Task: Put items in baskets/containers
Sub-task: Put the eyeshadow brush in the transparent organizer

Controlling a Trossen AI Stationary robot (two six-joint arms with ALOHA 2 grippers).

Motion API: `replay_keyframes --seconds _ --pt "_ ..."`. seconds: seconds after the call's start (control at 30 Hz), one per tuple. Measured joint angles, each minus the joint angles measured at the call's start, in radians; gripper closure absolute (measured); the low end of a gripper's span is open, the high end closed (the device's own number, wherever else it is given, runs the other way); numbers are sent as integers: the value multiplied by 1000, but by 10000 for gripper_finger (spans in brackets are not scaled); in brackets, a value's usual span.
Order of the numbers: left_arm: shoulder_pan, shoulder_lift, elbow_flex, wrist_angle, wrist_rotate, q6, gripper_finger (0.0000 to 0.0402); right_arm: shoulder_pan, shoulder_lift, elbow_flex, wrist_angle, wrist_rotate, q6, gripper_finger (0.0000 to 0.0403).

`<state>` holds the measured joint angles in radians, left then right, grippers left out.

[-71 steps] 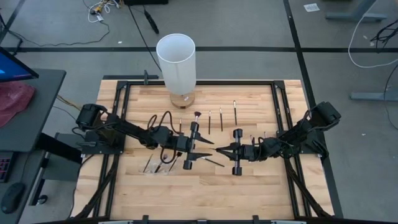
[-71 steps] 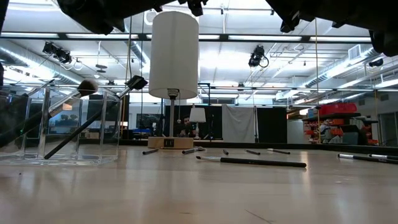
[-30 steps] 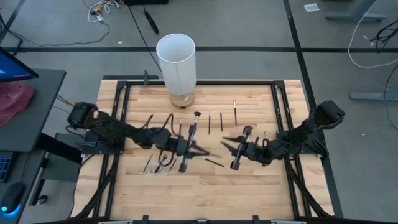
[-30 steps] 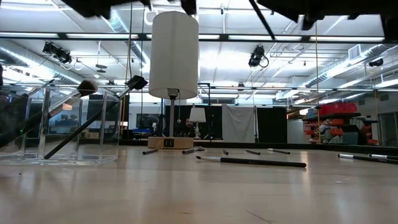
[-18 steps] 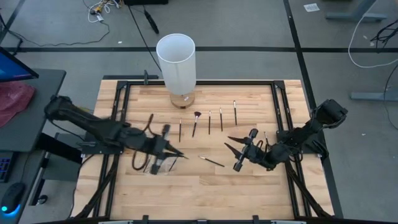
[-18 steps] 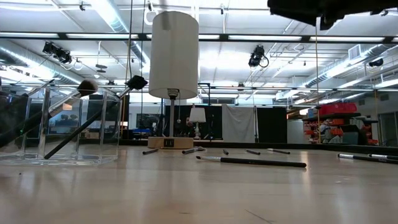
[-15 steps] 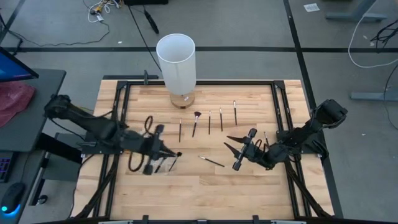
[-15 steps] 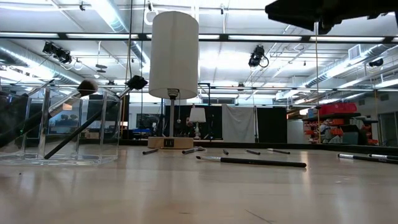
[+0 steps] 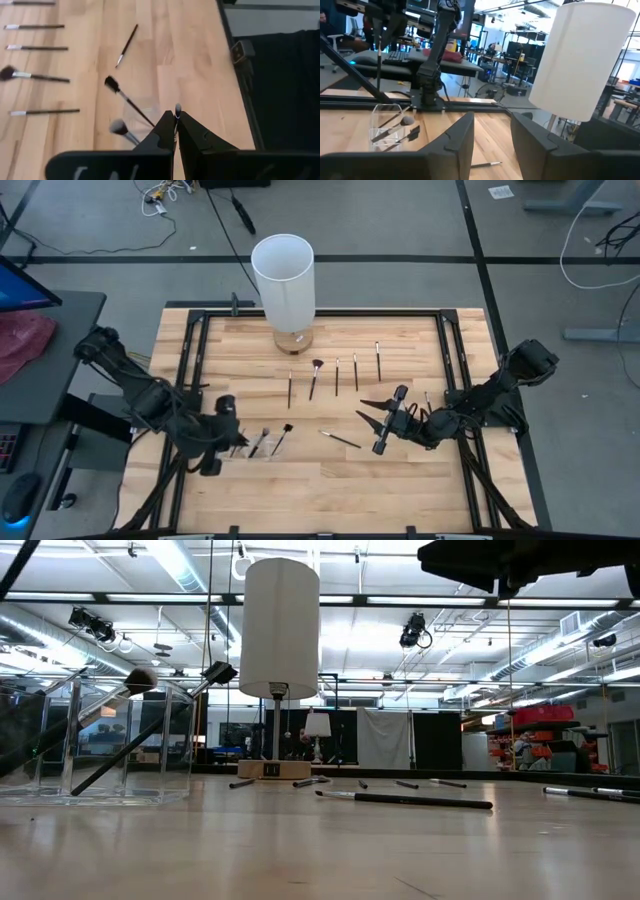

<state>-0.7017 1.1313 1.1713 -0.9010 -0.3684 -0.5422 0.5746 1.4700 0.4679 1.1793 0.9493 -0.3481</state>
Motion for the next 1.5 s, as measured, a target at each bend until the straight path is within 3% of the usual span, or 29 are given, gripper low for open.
replay_keyframes --seconds 0.23,0.53,1.0,1.3,1.5 --pt "-16 0 0 -75 -79 -76 394 0 0 0 -20 0 1 272" --pt "-16 -3 -17 -70 -83 -136 394 0 0 0 -50 -1 26 272" --pt "-16 -189 -426 146 -57 -373 394 0 1 -1 -65 -1 32 272" --pt "-16 -232 -544 155 -43 -478 391 -1 0 -1 -63 -1 49 272" --pt "-15 -231 -570 175 -43 -495 365 -12 1 -1 -62 -1 53 272"
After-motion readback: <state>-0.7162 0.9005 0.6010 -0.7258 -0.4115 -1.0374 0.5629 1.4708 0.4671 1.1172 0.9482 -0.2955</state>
